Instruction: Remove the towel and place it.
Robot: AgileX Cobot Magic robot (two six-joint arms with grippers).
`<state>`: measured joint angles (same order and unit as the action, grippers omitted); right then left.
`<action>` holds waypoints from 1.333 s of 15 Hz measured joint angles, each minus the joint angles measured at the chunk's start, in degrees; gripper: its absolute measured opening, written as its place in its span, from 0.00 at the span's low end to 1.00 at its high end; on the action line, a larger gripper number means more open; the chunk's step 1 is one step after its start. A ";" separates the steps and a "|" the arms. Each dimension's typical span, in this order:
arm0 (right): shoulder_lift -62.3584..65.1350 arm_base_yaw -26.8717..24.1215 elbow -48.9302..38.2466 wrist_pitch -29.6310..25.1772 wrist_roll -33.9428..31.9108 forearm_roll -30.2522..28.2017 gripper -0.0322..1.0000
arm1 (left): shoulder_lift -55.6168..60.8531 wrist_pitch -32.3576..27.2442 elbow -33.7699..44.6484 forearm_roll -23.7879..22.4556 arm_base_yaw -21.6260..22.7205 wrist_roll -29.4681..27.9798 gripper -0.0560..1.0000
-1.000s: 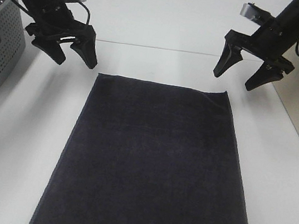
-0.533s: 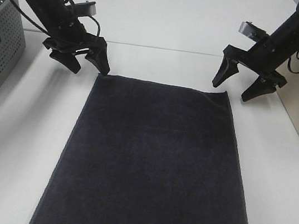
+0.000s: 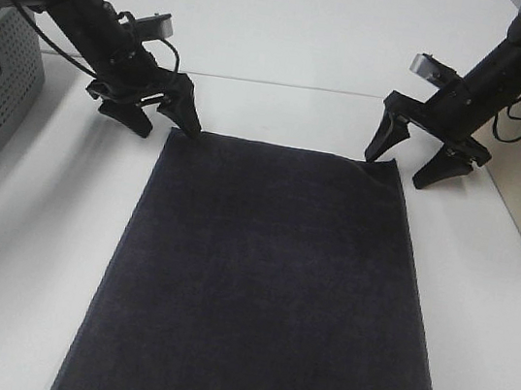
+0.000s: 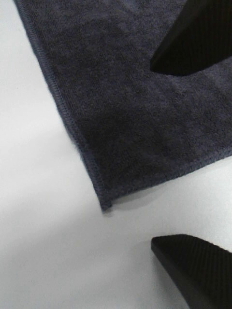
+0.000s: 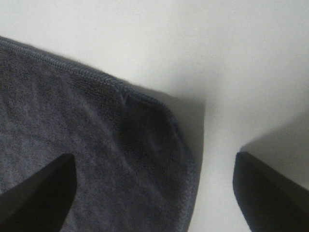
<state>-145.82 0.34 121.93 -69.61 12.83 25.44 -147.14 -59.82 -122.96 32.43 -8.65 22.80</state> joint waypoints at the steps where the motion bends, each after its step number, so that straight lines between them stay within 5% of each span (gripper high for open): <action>1: 0.00 0.00 0.00 0.00 0.00 0.11 0.87 | 0.00 -0.52 0.00 0.23 0.00 0.00 0.85; 8: 0.00 0.29 0.00 0.00 0.00 0.34 0.86 | -0.57 -2.98 -0.40 1.55 -0.46 -2.29 0.83; 12: -0.23 3.50 0.00 0.00 0.00 0.23 0.76 | -1.26 -2.29 -0.69 2.86 -4.47 -2.64 0.80; 14: -0.52 5.10 0.00 0.00 0.00 -0.40 0.63 | -1.32 -0.92 -0.69 2.23 -6.70 -4.13 0.75; 16: -0.86 5.33 0.00 0.00 0.00 -1.38 0.39 | -1.43 0.00 -0.69 0.29 -7.51 -5.44 0.62; 18: -0.92 5.33 0.00 0.00 0.00 -2.29 0.16 | -1.72 0.46 -0.69 -1.78 -7.39 -5.96 0.37; 20: -0.92 5.33 0.00 0.00 0.00 -2.29 0.06 | -1.89 0.52 -0.69 -2.86 -7.39 -6.02 0.18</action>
<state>-146.73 5.67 121.93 -69.61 12.83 23.15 -149.03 -59.30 -123.64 29.56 -16.04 16.79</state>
